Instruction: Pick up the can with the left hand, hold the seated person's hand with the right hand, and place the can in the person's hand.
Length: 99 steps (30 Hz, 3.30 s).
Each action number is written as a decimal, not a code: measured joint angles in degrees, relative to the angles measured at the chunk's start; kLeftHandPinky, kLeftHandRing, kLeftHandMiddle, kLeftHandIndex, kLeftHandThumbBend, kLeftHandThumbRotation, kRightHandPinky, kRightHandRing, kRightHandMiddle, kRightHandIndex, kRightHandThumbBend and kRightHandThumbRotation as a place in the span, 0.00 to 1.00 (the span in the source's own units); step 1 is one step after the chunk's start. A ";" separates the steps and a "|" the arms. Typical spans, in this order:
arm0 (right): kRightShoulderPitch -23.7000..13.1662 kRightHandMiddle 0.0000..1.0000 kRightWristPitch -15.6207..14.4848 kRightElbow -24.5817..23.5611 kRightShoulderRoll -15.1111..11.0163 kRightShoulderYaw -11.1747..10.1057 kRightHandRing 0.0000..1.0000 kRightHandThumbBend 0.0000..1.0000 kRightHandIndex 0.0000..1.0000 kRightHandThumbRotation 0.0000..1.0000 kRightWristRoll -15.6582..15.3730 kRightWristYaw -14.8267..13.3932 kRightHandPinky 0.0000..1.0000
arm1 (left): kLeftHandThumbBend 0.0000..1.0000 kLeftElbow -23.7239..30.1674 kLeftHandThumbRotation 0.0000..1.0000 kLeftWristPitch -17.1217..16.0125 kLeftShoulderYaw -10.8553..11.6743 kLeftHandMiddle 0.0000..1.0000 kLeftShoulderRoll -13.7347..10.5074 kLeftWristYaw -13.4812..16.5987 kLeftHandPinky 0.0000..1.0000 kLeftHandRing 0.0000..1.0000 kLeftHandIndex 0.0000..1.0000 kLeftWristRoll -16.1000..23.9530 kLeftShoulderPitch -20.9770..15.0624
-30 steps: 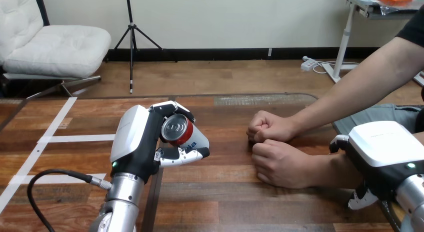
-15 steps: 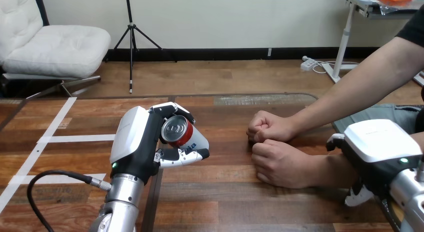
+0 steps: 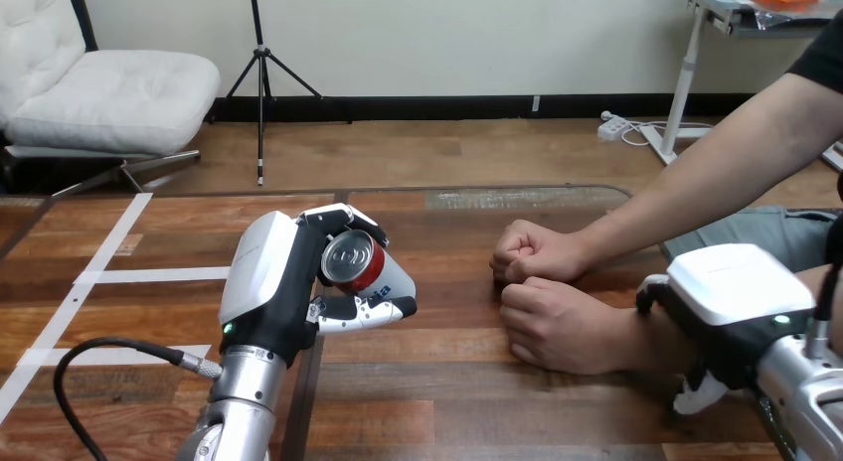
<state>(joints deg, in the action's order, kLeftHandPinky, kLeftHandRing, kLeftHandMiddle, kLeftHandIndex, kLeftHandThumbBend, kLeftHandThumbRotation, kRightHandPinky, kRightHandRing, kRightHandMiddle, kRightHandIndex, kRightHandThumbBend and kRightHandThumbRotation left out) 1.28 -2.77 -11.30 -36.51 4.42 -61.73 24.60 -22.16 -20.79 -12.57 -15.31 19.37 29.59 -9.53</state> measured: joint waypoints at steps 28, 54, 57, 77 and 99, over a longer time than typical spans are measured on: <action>-5.65 0.78 0.47 7.19 0.06 5.22 0.78 0.80 0.76 0.04 0.49 -1.92 0.77 | 0.71 0.26 0.00 -0.26 0.13 0.49 -0.01 -0.03 0.35 0.41 0.50 0.27 0.18; -9.02 0.74 -0.81 11.19 0.07 7.69 0.74 0.80 0.73 0.00 0.02 -2.62 0.71 | 0.70 2.59 0.00 -0.25 0.42 0.49 -0.03 -0.03 0.34 0.40 0.50 0.45 1.93; -9.62 0.76 -1.56 11.82 0.07 8.59 0.75 0.79 0.74 0.00 -0.21 -2.62 0.71 | 0.70 2.59 0.00 -0.25 0.53 0.49 -0.05 -0.03 0.34 0.41 0.50 0.46 2.20; -10.26 0.83 -7.55 13.74 0.37 10.63 0.81 0.81 0.81 0.03 -2.40 -2.62 0.77 | 0.69 2.80 0.00 -0.19 1.75 0.49 -0.08 -0.78 0.35 0.41 0.50 0.41 2.76; -10.91 0.83 -11.76 14.32 1.10 12.56 0.80 0.81 0.81 0.07 -3.54 -3.11 0.75 | 0.69 2.86 0.00 -0.15 1.89 0.48 -0.14 -1.13 0.35 0.41 0.50 0.50 2.76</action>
<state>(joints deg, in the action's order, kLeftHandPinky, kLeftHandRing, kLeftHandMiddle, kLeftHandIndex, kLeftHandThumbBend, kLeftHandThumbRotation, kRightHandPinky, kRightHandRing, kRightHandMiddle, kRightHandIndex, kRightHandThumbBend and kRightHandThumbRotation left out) -9.63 -14.53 3.02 -35.40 16.98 -65.26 21.50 -19.30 -20.94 -10.68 -15.44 18.24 30.09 -6.77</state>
